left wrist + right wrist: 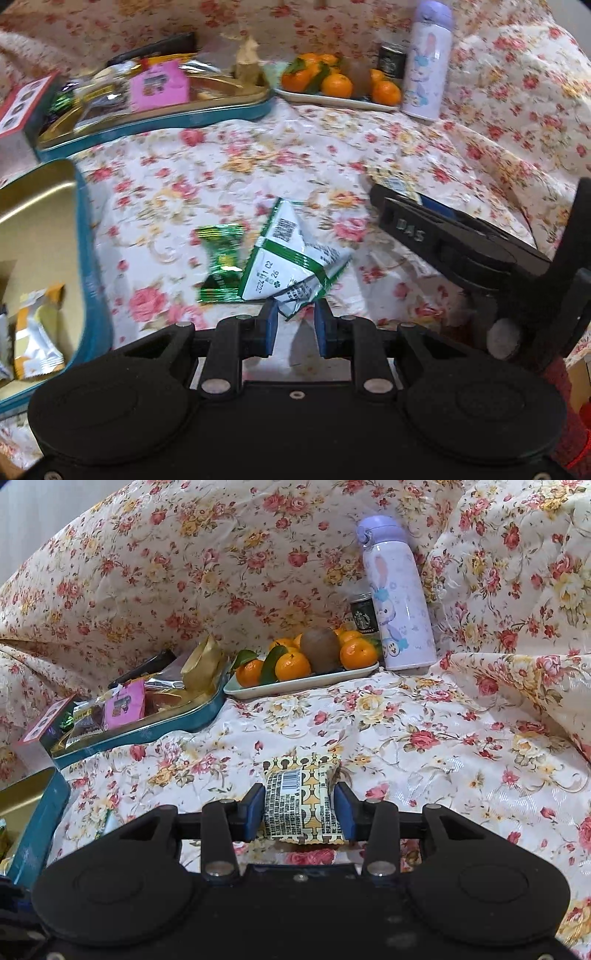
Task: Organize snacks
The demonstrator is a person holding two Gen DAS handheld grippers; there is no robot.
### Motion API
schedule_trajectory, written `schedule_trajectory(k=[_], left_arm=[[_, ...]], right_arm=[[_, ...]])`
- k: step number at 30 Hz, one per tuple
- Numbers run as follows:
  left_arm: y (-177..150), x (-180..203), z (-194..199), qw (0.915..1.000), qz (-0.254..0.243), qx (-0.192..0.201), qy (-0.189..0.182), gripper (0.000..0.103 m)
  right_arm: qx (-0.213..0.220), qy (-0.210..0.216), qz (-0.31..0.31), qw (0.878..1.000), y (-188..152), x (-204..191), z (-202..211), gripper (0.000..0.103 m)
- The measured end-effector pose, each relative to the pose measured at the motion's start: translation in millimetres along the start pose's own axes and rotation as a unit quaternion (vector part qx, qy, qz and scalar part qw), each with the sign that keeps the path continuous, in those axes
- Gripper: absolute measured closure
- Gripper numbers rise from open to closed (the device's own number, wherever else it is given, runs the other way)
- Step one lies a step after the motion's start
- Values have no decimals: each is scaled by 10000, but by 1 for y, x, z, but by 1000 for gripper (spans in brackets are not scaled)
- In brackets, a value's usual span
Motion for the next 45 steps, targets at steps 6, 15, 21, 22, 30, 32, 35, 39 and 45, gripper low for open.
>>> schedule_trajectory(k=[6, 15, 21, 22, 30, 32, 35, 39, 45], left_arm=[[-6, 4, 5, 9993, -349, 107, -2, 74], [5, -37, 27, 9989, -133, 344, 279, 74], [11, -40, 15, 9990, -117, 232, 357, 74], [12, -39, 14, 9990, -116, 232, 352, 74], [22, -35, -5, 9986, -7, 120, 515, 74], [23, -37, -8, 9986, 30, 95, 525, 70], [24, -40, -15, 9983, 84, 9, 584, 69], [24, -41, -19, 9980, 160, 1, 613, 69], [23, -38, -22, 9979, 77, 104, 634, 59]], right_arm=[[6, 65, -78, 9999, 0, 1, -1, 60], [30, 66, -132, 9999, -1, 1, 1, 60], [30, 70, -130, 9999, -1, 1, 1, 60], [30, 71, -130, 9999, -1, 1, 0, 60], [35, 78, -141, 9999, -1, 1, 0, 60], [42, 78, -155, 9998, -1, 1, 0, 60], [50, 80, -169, 9998, -1, 2, 0, 60], [51, 80, -169, 9998, -1, 2, 0, 59], [51, 78, -166, 9998, -1, 2, 0, 59]])
Point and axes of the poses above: each gripper's, at about its wrist camera, not at the fingertips, and z roughly against the way its jaws point, x to its right, y to its top, the point moved 4 cm from there along -z, roughly the way its jaws point, and after that the axes turned 5 degrees about y, right-handed, at the moved point
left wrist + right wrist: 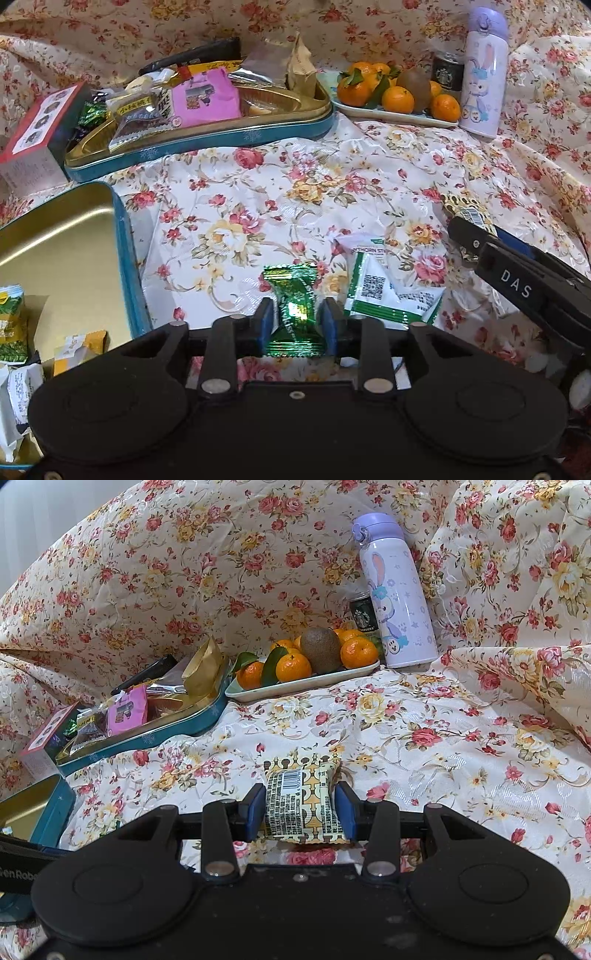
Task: Organize snacks
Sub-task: 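Lower the left tool onto the green foil candy and grasp it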
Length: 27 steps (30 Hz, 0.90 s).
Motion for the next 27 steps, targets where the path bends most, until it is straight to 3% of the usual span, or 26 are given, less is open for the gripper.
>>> schedule_trajectory(k=[6, 16, 20, 22, 27], left_arm=[[0, 12, -3, 9997, -251, -9, -83, 41], [-4, 12, -2, 9993, -275, 106, -224, 38], [-7, 11, 3, 9997, -194, 137, -87, 48], [-10, 7, 8, 9998, -140, 97, -61, 63], [-25, -7, 20, 9992, 117, -72, -386, 66]], right_arm=[[-16, -27, 23, 10000, 0, 0, -1, 59], [-93, -2, 152, 9998, 1, -2, -4, 53], [-94, -51, 183, 9998, 1, -3, -4, 56], [-82, -92, 189, 9997, 1, -2, -4, 59], [-85, -155, 247, 9995, 1, -2, -5, 62]])
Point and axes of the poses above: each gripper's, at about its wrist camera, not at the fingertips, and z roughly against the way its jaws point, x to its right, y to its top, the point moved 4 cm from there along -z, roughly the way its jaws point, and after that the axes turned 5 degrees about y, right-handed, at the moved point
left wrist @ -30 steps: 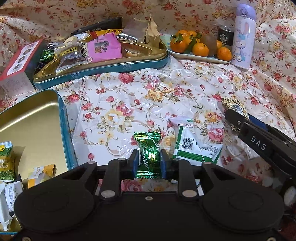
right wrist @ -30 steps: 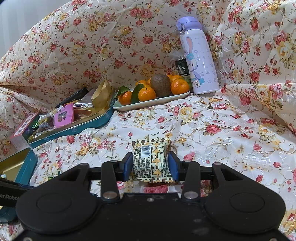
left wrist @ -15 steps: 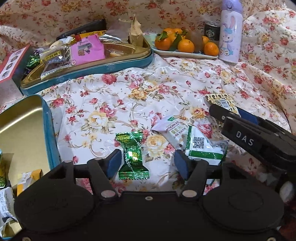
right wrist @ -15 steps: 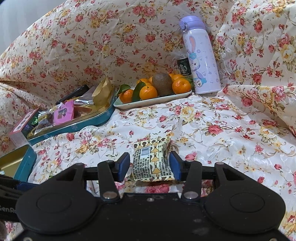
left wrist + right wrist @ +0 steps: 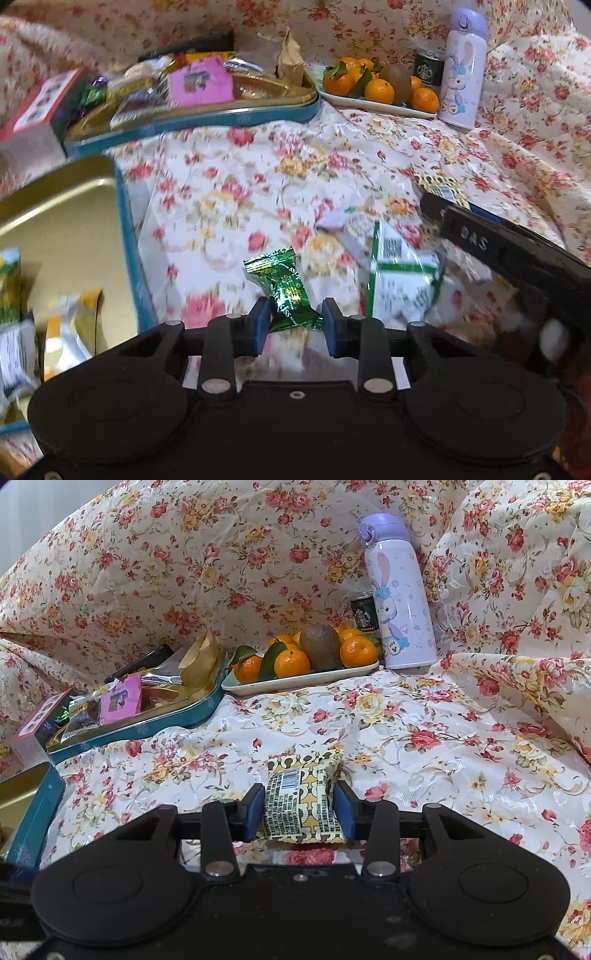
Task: Organize snacks
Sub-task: 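Lower the left tool onto the green foil candy and grasp it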
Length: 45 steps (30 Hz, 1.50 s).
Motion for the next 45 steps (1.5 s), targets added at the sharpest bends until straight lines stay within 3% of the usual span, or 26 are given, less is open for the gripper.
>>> schedule_trajectory(k=[10, 16, 20, 29, 40, 45], left_arm=[[-30, -9, 20, 9998, 136, -8, -166, 67], [-28, -19, 20, 9981, 429, -70, -434, 67], [-27, -23, 18, 9968, 561, -145, -548, 66], [-29, -8, 20, 9998, 86, 5, -175, 63], [-16, -14, 28, 9998, 107, 187, -1, 59], [-13, -11, 19, 9999, 140, 28, 67, 56]], right_arm=[[-19, -109, 125, 9999, 1, 0, 0, 63], [-26, -430, 243, 9988, 0, 1, 8, 66], [-121, -672, -45, 9977, -3, 13, 24, 66], [-420, -762, -553, 9947, -27, 13, 71, 66], [-421, -938, -32, 9947, -48, -12, 82, 64], [-356, -941, 25, 9949, -50, -12, 82, 64]])
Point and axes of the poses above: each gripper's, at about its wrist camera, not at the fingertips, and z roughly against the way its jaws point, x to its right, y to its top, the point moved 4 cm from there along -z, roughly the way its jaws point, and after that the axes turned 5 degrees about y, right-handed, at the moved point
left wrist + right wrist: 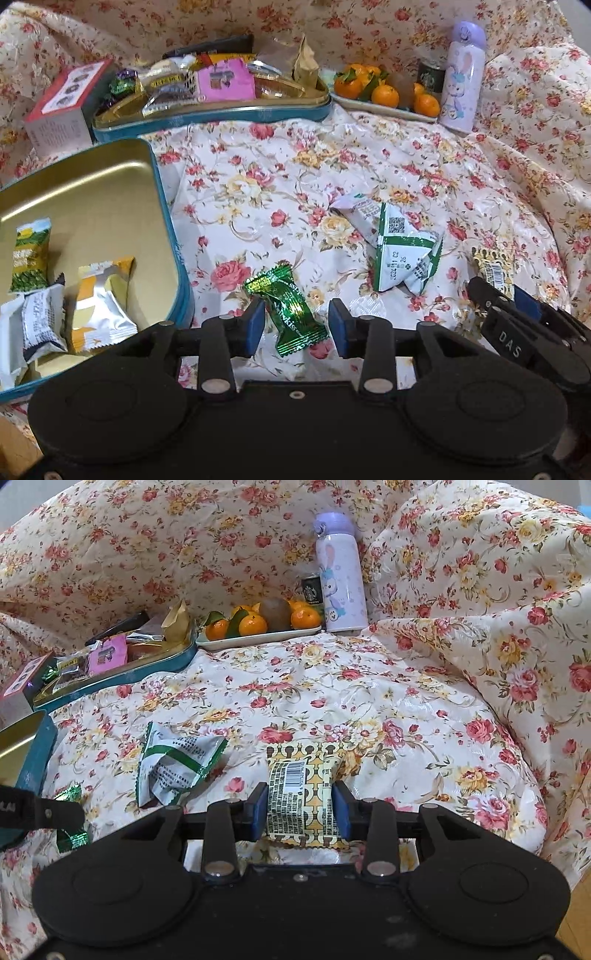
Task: Organize snacks
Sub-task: 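Lower the left tool onto the green foil candy and grasp it, then carry the green candy and patterned packet over the gold tin tray with both tools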
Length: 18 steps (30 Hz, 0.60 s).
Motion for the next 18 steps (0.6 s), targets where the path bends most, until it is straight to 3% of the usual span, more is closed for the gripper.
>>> schedule_trajectory(k=[11, 12, 13, 18], left_arm=[[4, 1, -10, 9994, 243, -151, 170, 57], [6, 1, -10, 9994, 245, -163, 170, 62], [7, 1, -11, 9994, 260, -166, 177, 77], [9, -2, -6, 9992, 329, -202, -57, 80]], right_arm=[[107, -7, 251, 9996, -4, -2, 1, 63], [103, 9, 220, 9997, -3, -1, 1, 63], [96, 24, 189, 9998, -3, -1, 2, 64], [25, 155, -13, 9999, 1, 2, 5, 66]])
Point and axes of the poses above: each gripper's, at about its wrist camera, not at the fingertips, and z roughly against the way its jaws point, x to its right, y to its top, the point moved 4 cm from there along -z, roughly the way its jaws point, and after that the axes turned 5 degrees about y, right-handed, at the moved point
